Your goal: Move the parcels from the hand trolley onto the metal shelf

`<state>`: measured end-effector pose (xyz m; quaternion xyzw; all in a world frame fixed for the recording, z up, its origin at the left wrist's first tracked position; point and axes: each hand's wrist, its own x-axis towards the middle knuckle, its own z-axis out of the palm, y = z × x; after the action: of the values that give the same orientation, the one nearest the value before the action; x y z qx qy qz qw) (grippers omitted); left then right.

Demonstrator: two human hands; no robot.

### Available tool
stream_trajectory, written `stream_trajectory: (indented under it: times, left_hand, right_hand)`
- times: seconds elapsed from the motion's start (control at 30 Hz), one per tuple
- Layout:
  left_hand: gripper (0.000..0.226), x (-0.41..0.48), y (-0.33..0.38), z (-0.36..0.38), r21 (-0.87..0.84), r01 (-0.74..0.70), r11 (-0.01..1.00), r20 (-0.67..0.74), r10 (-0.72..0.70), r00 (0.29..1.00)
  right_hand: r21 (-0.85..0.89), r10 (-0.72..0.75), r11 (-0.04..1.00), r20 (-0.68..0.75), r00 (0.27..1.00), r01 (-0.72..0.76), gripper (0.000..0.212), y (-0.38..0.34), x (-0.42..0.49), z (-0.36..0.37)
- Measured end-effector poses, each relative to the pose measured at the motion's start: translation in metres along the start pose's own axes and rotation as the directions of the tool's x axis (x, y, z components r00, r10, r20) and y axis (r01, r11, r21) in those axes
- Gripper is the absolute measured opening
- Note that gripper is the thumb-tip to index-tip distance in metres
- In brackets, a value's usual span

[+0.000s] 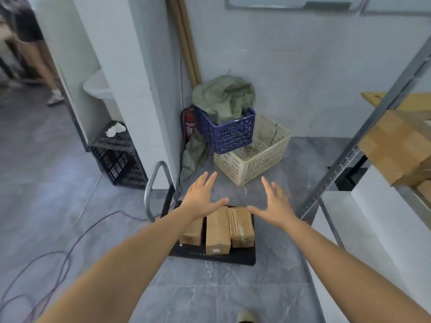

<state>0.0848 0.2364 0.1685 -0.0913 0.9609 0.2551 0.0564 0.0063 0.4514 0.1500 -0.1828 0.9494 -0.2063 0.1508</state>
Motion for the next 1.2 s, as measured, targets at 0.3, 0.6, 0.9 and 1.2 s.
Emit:
stream_trajectory:
  times: [0.3, 0.6, 0.9, 1.2]
  left_hand:
    - [0.086, 0.039, -0.015, 0.039, -0.021, 0.19, 0.982, 0.031, -0.189, 0.981]
    - [0.086, 0.095, -0.046, 0.128, -0.006, 0.333, 0.943, 0.184, -0.326, 0.927]
    - [0.084, 0.165, -0.101, 0.258, 0.109, 0.28, 0.954, 0.337, -0.3, 0.892]
    - [0.089, 0.207, -0.157, 0.399, 0.117, 0.273, 0.955, 0.454, -0.296, 0.84]
  right_hand:
    - [-0.113, -0.073, 0.989, 0.206, 0.976, 0.098, 0.101, 0.035, 0.071, 0.02]
    - [-0.122, 0.036, 0.993, 0.318, 0.947, 0.004, 0.105, 0.123, 0.127, 0.085]
    - [-0.132, 0.159, 0.985, 0.399, 0.903, -0.115, 0.1, 0.198, 0.175, 0.211]
    - [-0.061, 0.262, 0.964, 0.375, 0.889, -0.258, 0.086, 0.256, 0.244, 0.331]
